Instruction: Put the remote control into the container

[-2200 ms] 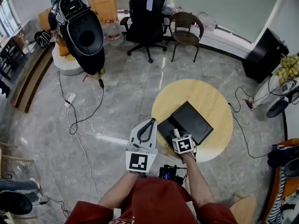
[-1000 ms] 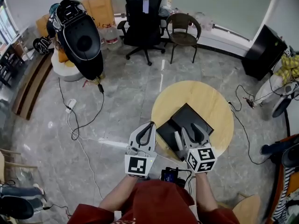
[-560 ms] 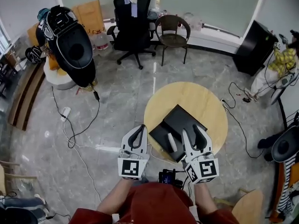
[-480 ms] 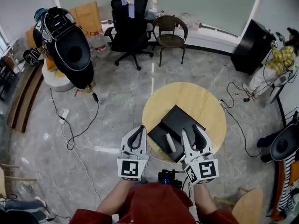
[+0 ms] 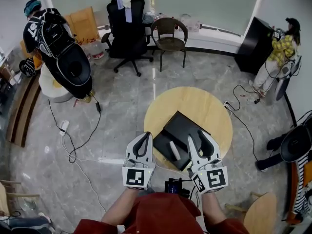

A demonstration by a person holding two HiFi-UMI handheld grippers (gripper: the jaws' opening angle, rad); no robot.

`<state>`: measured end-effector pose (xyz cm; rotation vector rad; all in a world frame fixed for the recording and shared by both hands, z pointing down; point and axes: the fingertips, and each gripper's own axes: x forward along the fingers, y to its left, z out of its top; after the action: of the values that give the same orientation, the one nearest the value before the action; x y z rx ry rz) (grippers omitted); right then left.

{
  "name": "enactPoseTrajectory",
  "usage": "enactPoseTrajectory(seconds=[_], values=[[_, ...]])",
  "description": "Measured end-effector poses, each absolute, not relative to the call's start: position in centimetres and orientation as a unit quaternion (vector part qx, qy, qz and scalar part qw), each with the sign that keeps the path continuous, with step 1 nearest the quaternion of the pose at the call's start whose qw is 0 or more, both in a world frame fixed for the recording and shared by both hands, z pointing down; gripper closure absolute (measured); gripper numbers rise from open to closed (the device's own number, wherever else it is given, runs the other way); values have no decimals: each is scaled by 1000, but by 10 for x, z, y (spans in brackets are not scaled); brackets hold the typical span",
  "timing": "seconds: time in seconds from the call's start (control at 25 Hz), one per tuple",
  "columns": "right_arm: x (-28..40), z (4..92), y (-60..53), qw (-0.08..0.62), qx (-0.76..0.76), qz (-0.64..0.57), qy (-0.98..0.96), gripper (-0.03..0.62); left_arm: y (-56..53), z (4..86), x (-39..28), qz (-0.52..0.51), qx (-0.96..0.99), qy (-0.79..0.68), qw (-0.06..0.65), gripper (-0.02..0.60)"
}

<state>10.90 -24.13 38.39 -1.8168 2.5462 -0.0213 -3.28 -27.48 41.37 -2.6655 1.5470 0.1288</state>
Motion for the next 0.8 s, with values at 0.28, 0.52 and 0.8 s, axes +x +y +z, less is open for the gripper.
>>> enactPoseTrajectory(seconds=[0.28, 0.52, 0.8], values=[[105, 386, -241, 4, -577, -2, 817, 470, -275, 418, -32, 33, -866, 499, 22, 565], [107, 387, -236, -4, -584, 6, 811, 527, -274, 421, -31, 31, -867, 497, 15, 565], [110, 389, -231, -15, -589, 18, 808, 566, -272, 428, -26, 10, -873, 487, 19, 565]])
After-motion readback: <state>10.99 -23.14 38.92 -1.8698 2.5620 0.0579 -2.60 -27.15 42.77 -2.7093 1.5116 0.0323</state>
